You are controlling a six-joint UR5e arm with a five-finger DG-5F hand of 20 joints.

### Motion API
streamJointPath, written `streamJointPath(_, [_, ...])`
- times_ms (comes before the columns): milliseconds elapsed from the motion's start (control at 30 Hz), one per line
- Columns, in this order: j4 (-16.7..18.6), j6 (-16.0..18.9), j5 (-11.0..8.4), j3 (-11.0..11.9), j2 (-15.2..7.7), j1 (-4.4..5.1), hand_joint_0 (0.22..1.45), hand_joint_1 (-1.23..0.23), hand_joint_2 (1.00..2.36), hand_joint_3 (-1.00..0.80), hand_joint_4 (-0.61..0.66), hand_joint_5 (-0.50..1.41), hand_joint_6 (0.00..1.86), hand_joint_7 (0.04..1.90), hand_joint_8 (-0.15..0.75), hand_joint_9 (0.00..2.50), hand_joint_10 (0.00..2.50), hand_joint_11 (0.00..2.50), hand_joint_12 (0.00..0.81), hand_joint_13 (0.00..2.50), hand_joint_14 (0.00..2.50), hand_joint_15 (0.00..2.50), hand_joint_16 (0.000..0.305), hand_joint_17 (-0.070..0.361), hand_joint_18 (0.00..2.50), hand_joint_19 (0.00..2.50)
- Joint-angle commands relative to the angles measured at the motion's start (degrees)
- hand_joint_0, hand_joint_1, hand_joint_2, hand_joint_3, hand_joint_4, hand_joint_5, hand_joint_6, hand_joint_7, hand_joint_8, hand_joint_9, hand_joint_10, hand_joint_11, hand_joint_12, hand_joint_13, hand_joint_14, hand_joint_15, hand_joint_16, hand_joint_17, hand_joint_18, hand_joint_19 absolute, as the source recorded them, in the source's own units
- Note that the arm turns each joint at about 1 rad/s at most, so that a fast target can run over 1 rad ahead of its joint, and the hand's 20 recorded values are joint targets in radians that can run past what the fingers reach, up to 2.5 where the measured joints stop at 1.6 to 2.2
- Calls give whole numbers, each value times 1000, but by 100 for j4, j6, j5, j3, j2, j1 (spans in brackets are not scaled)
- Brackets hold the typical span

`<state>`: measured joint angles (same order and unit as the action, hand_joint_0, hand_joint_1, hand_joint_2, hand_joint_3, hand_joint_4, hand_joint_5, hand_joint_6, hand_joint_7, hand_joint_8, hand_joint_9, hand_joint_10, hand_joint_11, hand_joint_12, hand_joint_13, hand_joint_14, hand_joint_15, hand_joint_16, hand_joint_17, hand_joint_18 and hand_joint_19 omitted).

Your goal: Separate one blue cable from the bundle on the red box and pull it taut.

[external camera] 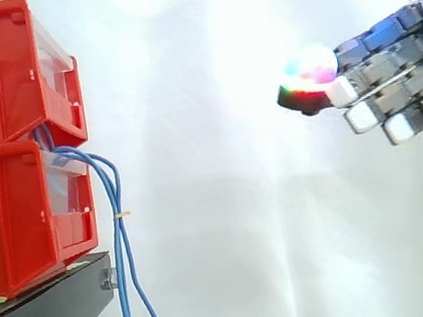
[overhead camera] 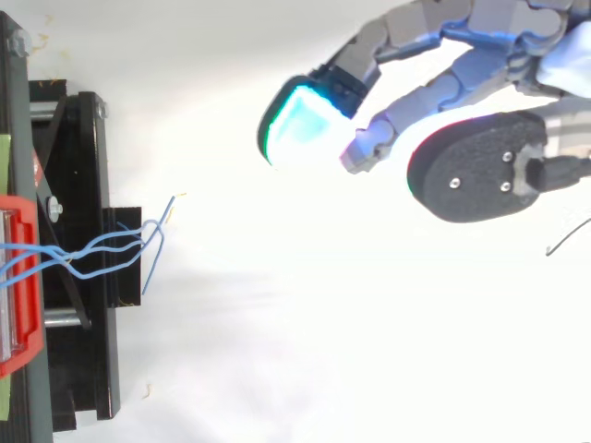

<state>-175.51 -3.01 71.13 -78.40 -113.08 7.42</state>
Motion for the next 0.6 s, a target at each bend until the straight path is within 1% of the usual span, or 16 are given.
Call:
streamJointPath(0, [271, -156, -20, -18, -65, -12, 480, -492, 1000, -493, 177, -184, 502, 728, 224, 724, 0, 0, 418, 634, 12, 308, 58, 131, 440, 593])
streamJointPath(67, [307, -218, -20, -27, -82, -3, 479, -492, 1000, -493, 178, -184, 502, 727, 223, 715, 0, 0, 417, 621, 11, 309, 58, 131, 429, 587])
streamJointPath(133, [315, -297, -46, -27, -82, -12, 480, -491, 1000, -500, 174, -184, 502, 727, 222, 711, 0, 0, 417, 616, 11, 305, 58, 130, 407, 581])
streamJointPath(167, [324, -367, -82, -27, -135, -21, 480, -491, 1000, -498, 174, -184, 502, 726, 220, 711, 0, 0, 416, 617, 11, 299, 58, 130, 407, 581])
streamJointPath(233, [359, -393, -108, -18, -144, -30, 482, -493, 1000, -497, 167, -186, 502, 725, 218, 709, 0, 0, 410, 620, 11, 304, 58, 129, 407, 583])
streamJointPath(267, [438, -393, -134, -27, -232, -39, 483, -494, 1000, -498, 162, -186, 502, 719, 215, 704, 0, 0, 407, 626, 11, 306, 57, 128, 407, 584])
streamJointPath(333, [570, -393, -143, -27, -285, -47, 487, -500, 1000, -497, 160, -187, 502, 718, 209, 708, 0, 0, 396, 636, 11, 310, 55, 125, 408, 583])
streamJointPath(367, [614, -385, -143, -27, -346, -56, 490, -510, 1000, -496, 155, -187, 502, 713, 213, 714, 0, 0, 394, 643, 11, 308, 55, 123, 406, 575])
streamJointPath(400, [816, -323, -170, -27, -513, -74, 496, -519, 1000, -493, 152, -186, 502, 716, 206, 720, 0, 0, 389, 648, 11, 307, 54, 121, 404, 575])
streamJointPath(433, [816, -323, -170, -27, -513, -74, 497, -521, 1000, -493, 153, -186, 502, 712, 208, 720, 0, 0, 390, 653, 12, 303, 54, 121, 403, 569])
streamJointPath(467, [878, -288, -205, -18, -548, -74, 499, -524, 1000, -494, 156, -186, 502, 712, 207, 722, 0, 0, 390, 653, 13, 296, 54, 121, 403, 558])
streamJointPath(533, [1036, -262, -345, -18, -654, -100, 501, -527, 1000, -492, 160, -187, 502, 711, 214, 726, 0, 0, 391, 653, 11, 301, 53, 120, 400, 551])
streamJointPath(567, [1133, -262, -504, -18, -689, -109, 501, -529, 1000, -490, 161, -186, 502, 713, 212, 727, 0, 0, 391, 654, 11, 298, 53, 120, 398, 551])
